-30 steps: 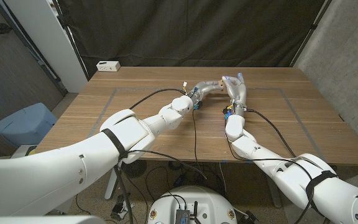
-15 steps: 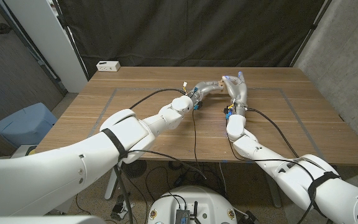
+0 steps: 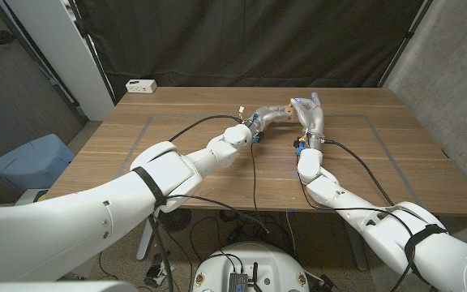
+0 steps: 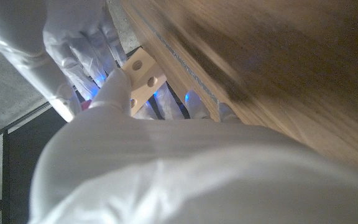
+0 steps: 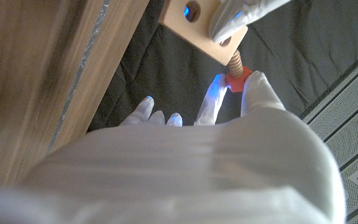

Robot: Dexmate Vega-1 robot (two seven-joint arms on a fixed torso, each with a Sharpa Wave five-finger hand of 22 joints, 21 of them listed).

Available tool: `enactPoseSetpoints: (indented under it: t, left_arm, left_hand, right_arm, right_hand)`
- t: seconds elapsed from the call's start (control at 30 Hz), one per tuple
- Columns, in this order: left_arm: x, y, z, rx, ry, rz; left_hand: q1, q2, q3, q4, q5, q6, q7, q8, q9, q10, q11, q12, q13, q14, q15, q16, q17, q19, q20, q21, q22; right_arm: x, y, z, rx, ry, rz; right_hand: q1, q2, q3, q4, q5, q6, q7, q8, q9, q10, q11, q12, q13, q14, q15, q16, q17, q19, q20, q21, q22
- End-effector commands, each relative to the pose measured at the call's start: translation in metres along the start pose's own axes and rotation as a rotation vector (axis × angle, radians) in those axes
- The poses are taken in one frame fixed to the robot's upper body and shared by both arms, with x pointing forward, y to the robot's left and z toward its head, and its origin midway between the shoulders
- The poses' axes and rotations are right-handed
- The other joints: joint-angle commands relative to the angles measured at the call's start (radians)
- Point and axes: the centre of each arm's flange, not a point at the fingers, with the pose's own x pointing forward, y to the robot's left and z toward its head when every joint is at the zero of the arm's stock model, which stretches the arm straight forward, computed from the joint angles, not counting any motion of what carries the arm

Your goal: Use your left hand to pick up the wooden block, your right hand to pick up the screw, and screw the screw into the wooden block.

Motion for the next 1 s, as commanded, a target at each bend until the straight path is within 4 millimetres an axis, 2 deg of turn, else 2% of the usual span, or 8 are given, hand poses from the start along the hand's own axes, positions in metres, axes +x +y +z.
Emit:
enactPoseSetpoints:
  t: [0.03,1.0]
  left_arm:
    - [-0.0003,0.0016,0.0023,0.021,-0.015,0.001]
    - [-0.0017,0.0057,0.0026,0.045,-0.026,-0.003]
  left_hand:
    - [-0.006,0.001,0.007,-0.002,0.008,0.010,0.000,0.007,0.001,0.000,0.000,0.003,0.002,0.000,-0.069,-0.001,0.000,-0.003,0.003,0.003,0.004]
    - [-0.006,0.001,0.007,-0.001,0.008,0.006,0.000,0.006,0.001,-0.005,0.001,0.002,0.002,0.000,-0.064,-0.001,0.000,-0.005,0.008,0.002,0.004]
  right_arm:
    - [0.0064,-0.0018,0.0048,-0.031,-0.028,0.027]
    - [0.0119,-0.0094,0.0034,-0.093,-0.054,0.056]
  right_hand:
    - [-0.004,0.007,-0.001,0.002,-0.003,0.003,-0.003,0.000,0.000,0.002,-0.009,-0.004,0.004,-0.001,-0.005,-0.001,0.005,-0.003,0.003,0.000,0.006]
    - [-0.006,0.007,-0.002,0.002,-0.003,0.000,-0.005,-0.001,-0.004,0.002,-0.010,-0.004,0.004,-0.002,-0.004,-0.001,0.005,-0.006,0.005,0.000,0.006]
